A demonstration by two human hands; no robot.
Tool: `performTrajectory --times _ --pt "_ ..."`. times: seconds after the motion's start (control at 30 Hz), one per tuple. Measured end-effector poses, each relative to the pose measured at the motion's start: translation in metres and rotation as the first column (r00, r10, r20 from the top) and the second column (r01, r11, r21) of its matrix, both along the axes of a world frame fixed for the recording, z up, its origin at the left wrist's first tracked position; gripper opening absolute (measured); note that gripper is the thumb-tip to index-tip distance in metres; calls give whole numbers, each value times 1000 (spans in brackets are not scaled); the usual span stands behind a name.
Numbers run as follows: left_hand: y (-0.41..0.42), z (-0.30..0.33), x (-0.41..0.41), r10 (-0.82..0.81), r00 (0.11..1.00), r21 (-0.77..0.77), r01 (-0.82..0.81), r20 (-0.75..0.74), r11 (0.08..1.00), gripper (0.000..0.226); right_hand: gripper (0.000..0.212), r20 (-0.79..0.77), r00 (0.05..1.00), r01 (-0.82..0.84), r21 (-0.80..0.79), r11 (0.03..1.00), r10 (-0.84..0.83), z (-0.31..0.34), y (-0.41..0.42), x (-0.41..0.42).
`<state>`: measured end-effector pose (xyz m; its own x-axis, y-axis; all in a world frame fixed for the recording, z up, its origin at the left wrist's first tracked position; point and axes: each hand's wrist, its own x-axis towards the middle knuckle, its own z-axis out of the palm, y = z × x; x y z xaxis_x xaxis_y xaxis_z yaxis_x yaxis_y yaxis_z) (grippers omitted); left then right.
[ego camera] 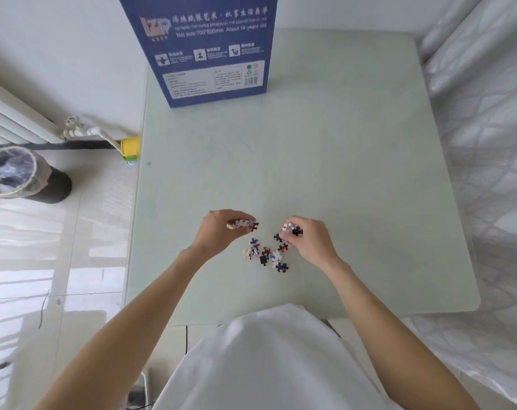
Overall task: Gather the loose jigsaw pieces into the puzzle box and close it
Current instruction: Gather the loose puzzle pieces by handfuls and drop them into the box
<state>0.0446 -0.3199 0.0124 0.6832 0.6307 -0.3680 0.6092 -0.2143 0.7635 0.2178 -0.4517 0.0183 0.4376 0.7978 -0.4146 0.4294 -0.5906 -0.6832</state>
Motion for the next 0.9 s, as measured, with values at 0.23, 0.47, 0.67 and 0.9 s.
performTrajectory --times 0.23,0.47,0.67,0.9 --pt "109 120 36 88 942 200 -159 323 967 23 4 -158 975 -96 336 937 156 126 120 54" --pt "253 247 89 -8 870 618 -344 493 707 22 8 114 979 -202 633 747 168 251 277 100" --pt "332 290 108 54 961 740 -243 270 627 22 7 445 889 -388 616 686 103 296 381 117" --pt "356 282 108 63 998 761 -45 5 647 24 31 798 486 -664 72 744 356 292 424 104"
